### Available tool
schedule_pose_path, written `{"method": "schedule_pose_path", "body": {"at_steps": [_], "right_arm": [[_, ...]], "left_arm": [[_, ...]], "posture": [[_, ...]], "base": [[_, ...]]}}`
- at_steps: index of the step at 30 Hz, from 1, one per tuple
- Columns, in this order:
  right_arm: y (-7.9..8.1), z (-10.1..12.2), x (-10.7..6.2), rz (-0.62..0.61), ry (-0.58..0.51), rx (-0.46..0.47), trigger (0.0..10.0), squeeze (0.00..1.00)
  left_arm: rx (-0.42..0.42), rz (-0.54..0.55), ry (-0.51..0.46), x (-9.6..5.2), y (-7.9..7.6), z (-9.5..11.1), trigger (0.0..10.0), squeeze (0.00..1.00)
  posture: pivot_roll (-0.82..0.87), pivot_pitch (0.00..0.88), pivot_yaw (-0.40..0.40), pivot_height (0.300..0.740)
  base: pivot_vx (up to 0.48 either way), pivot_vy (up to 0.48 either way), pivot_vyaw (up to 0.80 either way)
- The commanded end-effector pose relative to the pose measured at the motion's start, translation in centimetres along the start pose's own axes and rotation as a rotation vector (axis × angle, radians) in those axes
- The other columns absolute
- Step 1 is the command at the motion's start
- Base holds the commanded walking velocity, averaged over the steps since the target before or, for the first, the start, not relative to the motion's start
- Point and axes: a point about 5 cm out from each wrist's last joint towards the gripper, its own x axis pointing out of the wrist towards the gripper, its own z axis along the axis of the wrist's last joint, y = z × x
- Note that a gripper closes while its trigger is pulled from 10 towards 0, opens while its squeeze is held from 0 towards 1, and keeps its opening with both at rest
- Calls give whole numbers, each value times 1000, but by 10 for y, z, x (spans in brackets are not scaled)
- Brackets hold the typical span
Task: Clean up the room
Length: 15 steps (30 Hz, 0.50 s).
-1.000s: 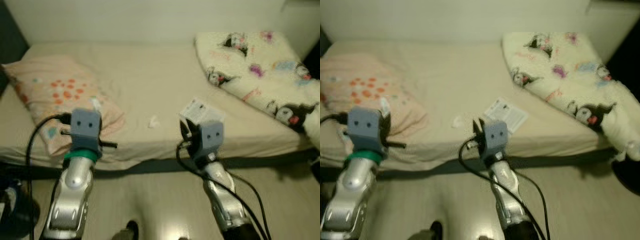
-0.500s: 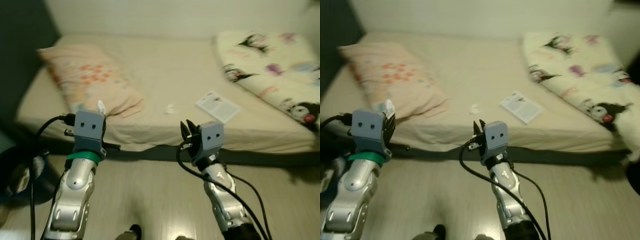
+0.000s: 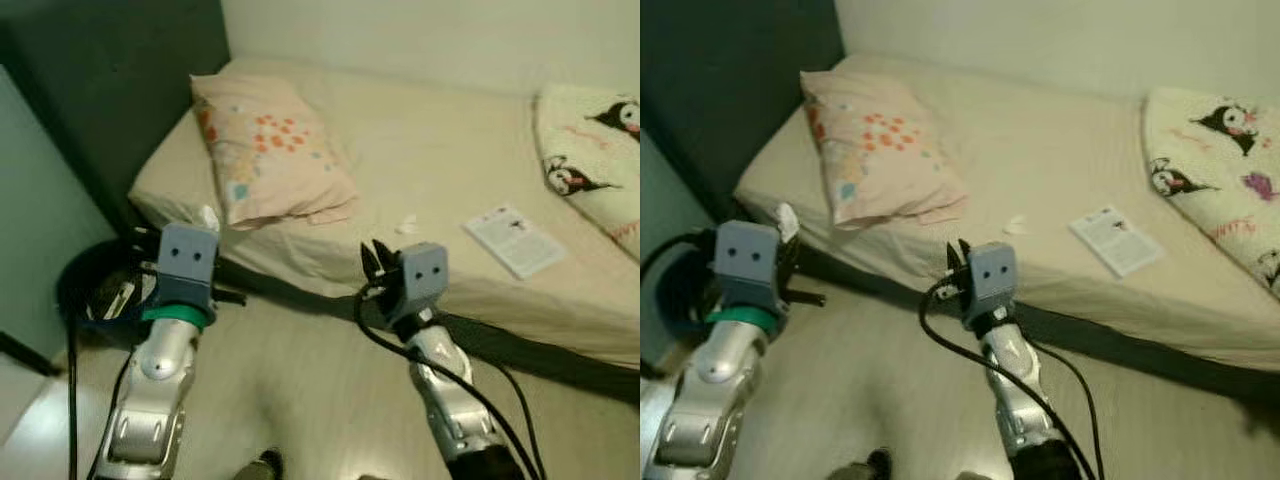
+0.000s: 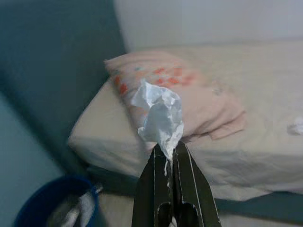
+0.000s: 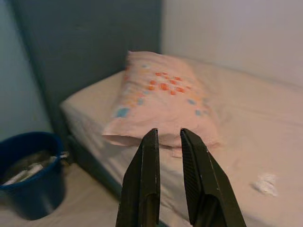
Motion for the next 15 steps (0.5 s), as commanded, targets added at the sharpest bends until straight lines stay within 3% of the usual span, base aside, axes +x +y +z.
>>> {"method": "schedule_pose_path", "body": {"at_steps": [1,15], "right_arm": [[3,-5,-3,8,16,13,10000,8],[3,-6,-4,9,17,17,10000,12]], "left_arm": [[0,0,48,-2,0,-9,10000,0],[24,-1,53,0,1,-12,10000,0]], "posture": [[-16,35,0,740],[-21,37,3,740]], "base": [[0,0,800],[0,0,800]]}}
